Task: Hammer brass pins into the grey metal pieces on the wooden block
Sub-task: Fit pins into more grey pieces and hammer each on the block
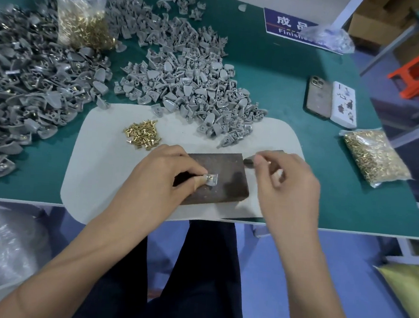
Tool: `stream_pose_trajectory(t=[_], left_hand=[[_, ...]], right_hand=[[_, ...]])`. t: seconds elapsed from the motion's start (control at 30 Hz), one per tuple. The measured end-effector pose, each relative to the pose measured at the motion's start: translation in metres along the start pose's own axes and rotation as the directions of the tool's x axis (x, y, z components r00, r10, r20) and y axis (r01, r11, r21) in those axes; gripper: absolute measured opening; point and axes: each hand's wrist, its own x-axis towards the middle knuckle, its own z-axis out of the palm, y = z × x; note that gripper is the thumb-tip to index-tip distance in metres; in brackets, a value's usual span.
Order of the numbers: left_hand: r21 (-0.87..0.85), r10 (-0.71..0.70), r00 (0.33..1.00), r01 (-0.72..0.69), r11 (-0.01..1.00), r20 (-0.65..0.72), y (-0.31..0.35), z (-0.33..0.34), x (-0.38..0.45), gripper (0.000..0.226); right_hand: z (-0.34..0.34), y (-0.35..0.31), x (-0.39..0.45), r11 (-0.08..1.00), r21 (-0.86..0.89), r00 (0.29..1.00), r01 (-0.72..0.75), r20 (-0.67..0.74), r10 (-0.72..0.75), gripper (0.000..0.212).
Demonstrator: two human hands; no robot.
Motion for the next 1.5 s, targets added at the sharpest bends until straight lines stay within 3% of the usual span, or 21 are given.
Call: stream_pose_trajectory(t=[0.03,0.1,0.17,0.3,0.43,0.5,0.57,0.7,0.8,0.9,1.03,1.1,1.2,1.33,1.43,1.5], left_hand=[[-0.012,-0.007,1.000,0.007,1.000,0.007,0.000,0.000,0.000,0.005],[-0.008,-0.013,1.000,0.013,1.000,0.025,-0.001,0.001,0.001,0.006],[0.021,-0.019,0.999,0.019,1.000,0.030,-0.004,0.001,0.002,0.007],[0.042,-0.024,1.000,0.024,0.999,0.001,-0.007,0.002,0.001,0.009],[0.042,-0.018,1.000,0.019,0.999,-0.019,-0.005,0.003,0.001,0.007],[0.071,-0.007,1.000,0.008,0.997,-0.011,-0.004,0.002,0.002,0.005],[0.109,0.001,1.000,0.000,0.994,-0.007,-0.002,0.000,0.004,0.005],[0.163,0.017,1.000,-0.017,0.987,0.005,-0.001,-0.001,0.006,0.007],[0.151,0.028,1.000,-0.029,0.988,0.011,-0.001,-0.002,0.008,0.005],[0.135,0.021,1.000,-0.023,0.991,0.012,-0.002,-0.002,0.010,0.006],[0.130,0.044,0.999,-0.046,0.990,0.017,-0.003,-0.003,0.011,0.007],[0.129,0.047,0.998,-0.051,0.990,0.033,0.000,-0.005,0.011,0.006],[0.136,0.059,0.996,-0.067,0.988,0.064,0.002,-0.008,0.012,0.003],[0.170,0.069,0.995,-0.080,0.982,0.071,0.001,-0.009,0.012,0.006],[0.178,0.081,0.995,-0.091,0.980,0.064,0.000,-0.009,0.011,0.006],[0.173,0.084,0.995,-0.094,0.981,0.060,-0.001,-0.009,0.011,0.006]], right_hand=[[-0.002,0.016,0.001,0.981,-0.173,0.996,-0.085,-0.039,0.079,0.020],[-0.001,0.043,-0.001,0.890,-0.401,0.966,-0.218,0.040,0.255,0.040],[0.003,0.054,-0.003,0.915,-0.328,0.944,-0.236,0.145,0.296,0.035],[-0.008,0.057,0.003,0.944,-0.287,0.960,-0.163,0.175,0.219,0.020],[-0.034,0.034,-0.007,0.988,0.098,0.979,-0.117,0.176,0.099,0.028],[-0.041,0.018,-0.017,0.983,0.182,0.968,0.007,0.244,-0.052,0.029],[-0.036,0.008,-0.028,0.976,0.206,0.935,0.074,0.327,-0.140,0.029],[-0.021,-0.005,-0.037,0.992,0.099,0.919,0.075,0.379,-0.107,0.027],[-0.028,-0.005,-0.032,0.992,-0.003,0.942,0.127,0.315,-0.120,0.034],[-0.031,-0.012,-0.034,0.991,0.051,0.966,0.126,0.221,-0.134,0.034],[-0.029,-0.014,-0.035,0.993,-0.057,0.930,0.103,0.360,-0.076,0.036],[-0.035,-0.013,-0.031,0.984,-0.092,0.951,0.154,0.286,-0.122,0.035],[-0.031,-0.020,-0.036,0.989,0.025,0.979,0.144,0.144,-0.146,0.035],[-0.021,-0.016,-0.039,0.988,-0.060,0.946,0.144,0.303,-0.119,0.036],[-0.029,-0.017,-0.037,0.988,0.025,0.978,0.155,0.134,-0.157,0.034],[-0.026,-0.020,-0.040,0.986,0.058,0.981,0.158,0.102,-0.163,0.032]])
